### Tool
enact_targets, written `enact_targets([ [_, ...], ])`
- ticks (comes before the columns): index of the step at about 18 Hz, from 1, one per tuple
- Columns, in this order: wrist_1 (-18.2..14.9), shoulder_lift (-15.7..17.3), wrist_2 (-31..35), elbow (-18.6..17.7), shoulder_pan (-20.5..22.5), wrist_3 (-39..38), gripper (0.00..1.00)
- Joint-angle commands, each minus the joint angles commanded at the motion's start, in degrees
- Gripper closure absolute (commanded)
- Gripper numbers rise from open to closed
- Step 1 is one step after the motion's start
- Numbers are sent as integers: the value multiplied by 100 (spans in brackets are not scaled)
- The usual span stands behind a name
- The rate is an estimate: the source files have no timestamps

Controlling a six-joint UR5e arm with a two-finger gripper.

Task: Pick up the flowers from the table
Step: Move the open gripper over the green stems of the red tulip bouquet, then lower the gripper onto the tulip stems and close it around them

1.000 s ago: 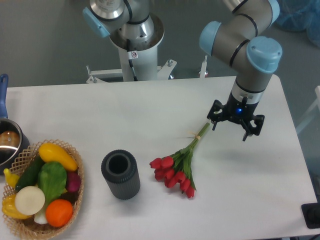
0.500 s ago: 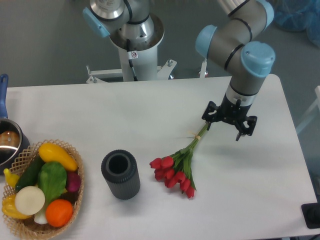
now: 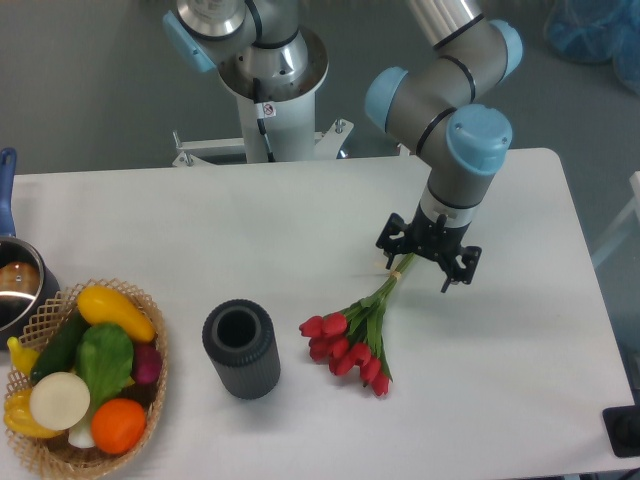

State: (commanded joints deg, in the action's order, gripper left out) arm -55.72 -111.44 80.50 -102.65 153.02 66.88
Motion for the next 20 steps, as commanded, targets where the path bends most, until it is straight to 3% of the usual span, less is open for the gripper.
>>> enact_targets([
  [5, -167, -115, 186, -9, -27, 747, 0],
  [20, -71, -484, -87, 0, -106, 739, 2],
])
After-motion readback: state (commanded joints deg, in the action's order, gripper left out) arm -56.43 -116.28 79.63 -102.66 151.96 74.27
